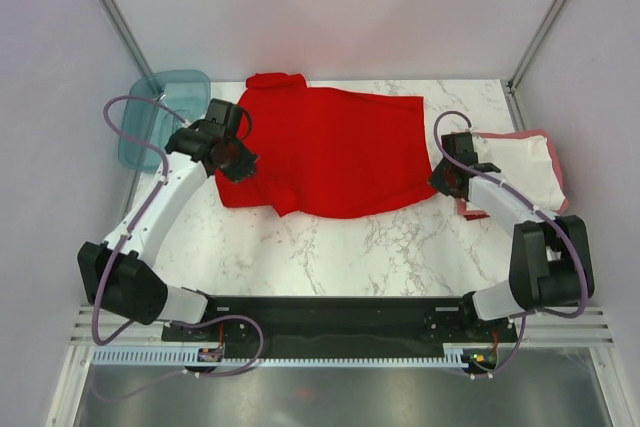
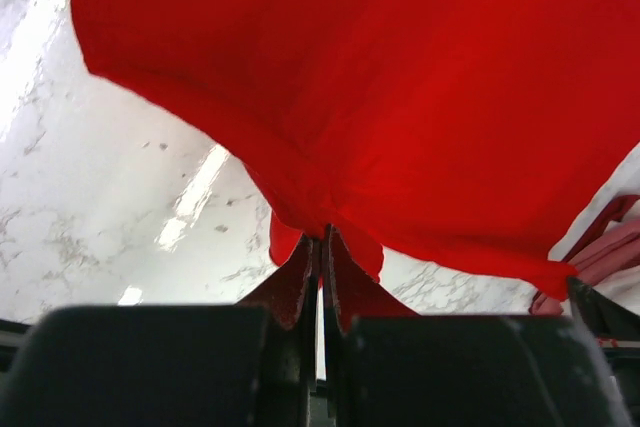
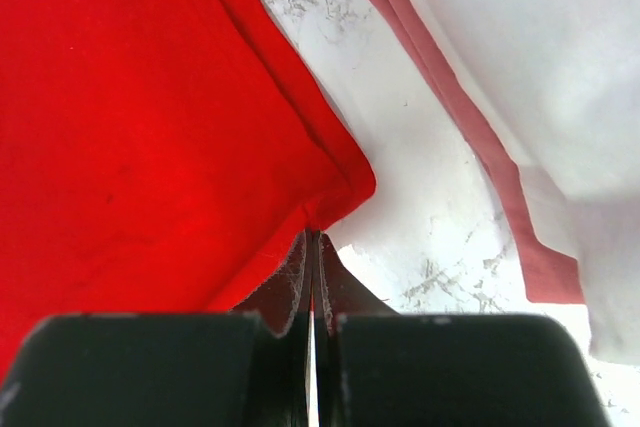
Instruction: Fold and stack the t-shirts
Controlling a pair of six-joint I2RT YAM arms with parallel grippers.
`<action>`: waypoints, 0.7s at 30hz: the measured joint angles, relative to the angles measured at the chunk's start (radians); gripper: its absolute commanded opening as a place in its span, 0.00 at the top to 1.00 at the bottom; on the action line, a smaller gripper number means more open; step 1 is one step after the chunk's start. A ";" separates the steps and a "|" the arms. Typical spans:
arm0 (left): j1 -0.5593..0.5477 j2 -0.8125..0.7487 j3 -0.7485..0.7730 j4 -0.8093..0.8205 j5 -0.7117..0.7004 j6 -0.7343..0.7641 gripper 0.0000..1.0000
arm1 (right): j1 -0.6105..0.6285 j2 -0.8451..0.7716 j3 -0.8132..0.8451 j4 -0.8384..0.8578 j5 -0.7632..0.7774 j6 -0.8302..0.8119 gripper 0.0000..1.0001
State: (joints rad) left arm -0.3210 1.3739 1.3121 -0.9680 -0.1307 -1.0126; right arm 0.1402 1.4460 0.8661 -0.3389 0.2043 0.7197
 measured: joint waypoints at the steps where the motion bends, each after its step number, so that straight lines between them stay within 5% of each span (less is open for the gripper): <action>1: 0.006 0.021 0.026 0.002 0.000 0.000 0.98 | 0.000 0.019 0.013 -0.006 0.000 0.003 1.00; 21: 0.088 0.361 0.451 0.003 -0.013 0.027 0.98 | -0.042 0.236 0.236 -0.029 0.003 0.082 1.00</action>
State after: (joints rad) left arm -0.2333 1.7351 1.7626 -0.9649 -0.1436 -0.9852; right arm 0.0982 1.6817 1.1023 -0.3679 0.2077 0.8017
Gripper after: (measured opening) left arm 0.033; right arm 0.007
